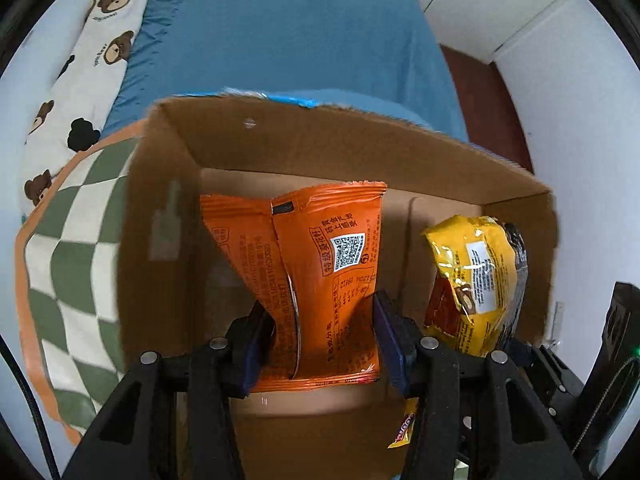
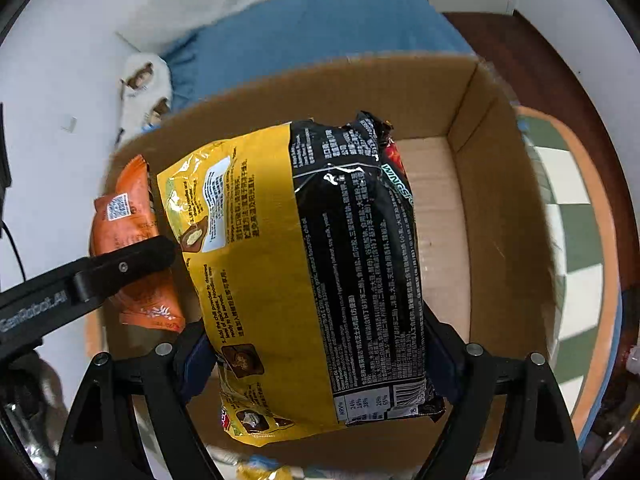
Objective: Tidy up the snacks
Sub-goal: 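Carry both packets into the cardboard box and open both tools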
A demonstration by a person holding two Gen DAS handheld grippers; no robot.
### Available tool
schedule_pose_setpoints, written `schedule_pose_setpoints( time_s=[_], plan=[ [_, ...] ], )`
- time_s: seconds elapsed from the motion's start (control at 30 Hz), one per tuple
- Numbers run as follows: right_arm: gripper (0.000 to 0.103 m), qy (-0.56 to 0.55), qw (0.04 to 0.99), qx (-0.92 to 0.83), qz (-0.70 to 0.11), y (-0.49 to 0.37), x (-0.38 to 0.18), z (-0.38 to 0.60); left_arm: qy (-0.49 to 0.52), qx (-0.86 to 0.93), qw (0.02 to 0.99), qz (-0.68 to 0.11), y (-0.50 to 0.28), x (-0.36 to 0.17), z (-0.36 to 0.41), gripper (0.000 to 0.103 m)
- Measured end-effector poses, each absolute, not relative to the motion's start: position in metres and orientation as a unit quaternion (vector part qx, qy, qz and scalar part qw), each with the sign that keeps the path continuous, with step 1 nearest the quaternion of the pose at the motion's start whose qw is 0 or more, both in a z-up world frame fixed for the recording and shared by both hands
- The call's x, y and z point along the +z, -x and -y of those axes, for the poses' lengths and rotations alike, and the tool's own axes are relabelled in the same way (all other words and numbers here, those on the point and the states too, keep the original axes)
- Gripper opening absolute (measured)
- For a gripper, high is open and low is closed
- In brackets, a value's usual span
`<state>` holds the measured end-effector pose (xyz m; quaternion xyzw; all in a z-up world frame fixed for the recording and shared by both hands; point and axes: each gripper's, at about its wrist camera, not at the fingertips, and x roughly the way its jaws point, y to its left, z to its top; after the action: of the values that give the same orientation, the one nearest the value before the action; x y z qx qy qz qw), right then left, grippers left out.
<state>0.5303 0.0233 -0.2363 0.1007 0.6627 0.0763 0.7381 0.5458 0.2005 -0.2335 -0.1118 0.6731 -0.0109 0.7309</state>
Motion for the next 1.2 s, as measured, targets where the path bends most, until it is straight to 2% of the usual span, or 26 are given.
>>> schedule_pose_setpoints(
  time_s=[0.13, 0.23, 0.27, 0.3, 0.37, 0.47, 0.7, 1.2],
  plan=[
    [0.088, -0.093, 0.724, 0.068, -0.680, -0.556, -0.279, -0.022, 0.096, -0.007, 0.722, -0.685, -0.565, -0.261, -0.200, 0.048],
    [0.088, -0.089, 0.722, 0.065, -0.683, -0.571, -0.286, -0.029, 0.086, -0.009, 0.720, -0.688, -0.575, -0.272, -0.201, 0.049],
    [0.089, -0.085, 0.722, 0.065, -0.684, -0.577, -0.289, -0.031, 0.087, -0.008, 0.721, -0.688, -0.577, -0.273, -0.202, 0.052],
    [0.090, -0.081, 0.722, 0.064, -0.685, -0.581, -0.292, -0.033, 0.088, -0.006, 0.721, -0.687, -0.577, -0.274, -0.203, 0.065],
    [0.098, -0.076, 0.723, 0.066, -0.684, -0.588, -0.294, -0.039, 0.089, -0.008, 0.723, -0.685, -0.578, -0.279, -0.206, 0.086],
    [0.098, -0.064, 0.733, 0.068, -0.674, -0.594, -0.303, -0.037, 0.080, -0.008, 0.730, -0.679, -0.571, -0.279, -0.206, 0.092],
    [0.100, -0.043, 0.752, 0.079, -0.653, -0.581, -0.284, -0.038, 0.075, 0.005, 0.756, -0.650, -0.546, -0.260, -0.205, 0.093],
    [0.100, -0.030, 0.821, 0.064, -0.566, -0.496, -0.204, -0.004, 0.053, 0.040, 0.843, -0.533, -0.444, -0.166, -0.206, 0.093]
  ],
)
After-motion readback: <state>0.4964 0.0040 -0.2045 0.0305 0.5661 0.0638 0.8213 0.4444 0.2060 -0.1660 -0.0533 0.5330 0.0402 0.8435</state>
